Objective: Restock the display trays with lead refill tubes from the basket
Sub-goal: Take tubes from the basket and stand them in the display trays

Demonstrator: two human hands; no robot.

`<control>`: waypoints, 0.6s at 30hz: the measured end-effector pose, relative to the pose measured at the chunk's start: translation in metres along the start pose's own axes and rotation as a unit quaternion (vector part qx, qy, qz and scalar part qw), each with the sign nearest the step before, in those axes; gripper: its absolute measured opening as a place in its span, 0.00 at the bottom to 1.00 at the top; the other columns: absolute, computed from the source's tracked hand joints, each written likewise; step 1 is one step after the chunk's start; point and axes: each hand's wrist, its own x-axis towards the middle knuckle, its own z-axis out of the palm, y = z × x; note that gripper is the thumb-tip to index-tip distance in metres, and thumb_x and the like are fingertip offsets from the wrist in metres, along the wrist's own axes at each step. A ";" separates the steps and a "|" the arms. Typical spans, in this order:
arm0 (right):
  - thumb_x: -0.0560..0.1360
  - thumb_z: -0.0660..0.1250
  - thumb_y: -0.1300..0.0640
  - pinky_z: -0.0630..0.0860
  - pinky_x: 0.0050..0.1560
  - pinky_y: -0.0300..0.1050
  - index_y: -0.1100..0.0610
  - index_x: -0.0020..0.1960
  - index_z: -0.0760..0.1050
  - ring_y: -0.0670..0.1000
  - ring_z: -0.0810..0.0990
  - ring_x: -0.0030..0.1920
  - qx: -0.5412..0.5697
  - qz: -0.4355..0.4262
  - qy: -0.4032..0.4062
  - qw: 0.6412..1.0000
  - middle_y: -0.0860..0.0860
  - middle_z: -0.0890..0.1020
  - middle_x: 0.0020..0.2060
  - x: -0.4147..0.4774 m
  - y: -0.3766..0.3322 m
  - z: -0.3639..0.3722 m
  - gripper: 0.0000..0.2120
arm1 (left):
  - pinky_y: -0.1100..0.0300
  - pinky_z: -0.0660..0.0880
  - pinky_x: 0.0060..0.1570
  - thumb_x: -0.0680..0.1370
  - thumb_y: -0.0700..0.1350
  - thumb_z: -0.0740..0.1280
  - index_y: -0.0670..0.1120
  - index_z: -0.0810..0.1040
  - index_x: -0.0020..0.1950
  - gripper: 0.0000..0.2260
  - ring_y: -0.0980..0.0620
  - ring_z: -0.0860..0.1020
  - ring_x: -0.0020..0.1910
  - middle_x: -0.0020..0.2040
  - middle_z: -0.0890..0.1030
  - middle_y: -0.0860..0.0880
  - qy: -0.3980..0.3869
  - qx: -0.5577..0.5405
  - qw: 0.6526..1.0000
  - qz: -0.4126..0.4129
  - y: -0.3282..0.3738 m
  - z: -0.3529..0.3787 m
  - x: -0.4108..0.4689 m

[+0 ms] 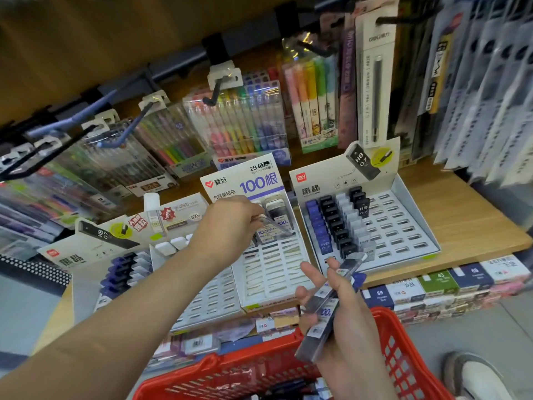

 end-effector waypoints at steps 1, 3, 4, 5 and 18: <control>0.78 0.66 0.54 0.68 0.20 0.38 0.47 0.58 0.78 0.51 0.79 0.34 0.002 0.001 0.002 1.000 0.52 0.86 0.52 0.000 0.000 0.000 0.10 | 0.57 0.73 0.45 0.77 0.46 0.67 0.46 0.82 0.48 0.06 0.47 0.76 0.46 0.44 0.80 0.48 -0.008 0.007 1.000 0.006 0.000 0.002 0.001; 0.79 0.64 0.54 0.65 0.19 0.37 0.47 0.60 0.76 0.50 0.74 0.32 0.005 0.003 -0.003 1.000 0.54 0.86 0.51 0.002 0.000 -0.002 0.11 | 0.57 0.72 0.44 0.78 0.45 0.66 0.46 0.81 0.48 0.05 0.47 0.76 0.45 0.43 0.78 0.49 -0.023 0.017 0.999 0.013 -0.001 0.005 0.003; 0.80 0.63 0.54 0.64 0.20 0.37 0.47 0.62 0.75 0.50 0.73 0.31 0.010 0.003 -0.009 1.000 0.55 0.86 0.51 0.002 0.000 -0.002 0.11 | 0.57 0.72 0.45 0.78 0.45 0.65 0.46 0.81 0.49 0.05 0.47 0.76 0.46 0.43 0.78 0.49 -0.030 0.024 0.999 0.017 0.000 0.006 0.004; 0.80 0.62 0.55 0.64 0.20 0.38 0.48 0.63 0.74 0.50 0.72 0.30 0.018 0.003 -0.016 1.000 0.55 0.86 0.50 0.003 0.001 -0.003 0.12 | 0.56 0.73 0.46 0.79 0.45 0.65 0.46 0.80 0.51 0.06 0.47 0.76 0.47 0.45 0.78 0.49 -0.035 0.033 0.999 0.020 0.000 0.007 0.006; 0.81 0.58 0.58 0.63 0.19 0.38 0.57 0.53 0.79 0.50 0.77 0.29 -0.059 -0.031 -0.053 0.996 0.56 0.83 0.37 0.000 -0.004 -0.002 0.11 | 0.49 0.77 0.44 0.76 0.41 0.68 0.47 0.75 0.54 0.08 0.44 0.79 0.46 0.48 0.79 0.47 0.015 0.023 0.999 0.035 0.016 0.028 0.019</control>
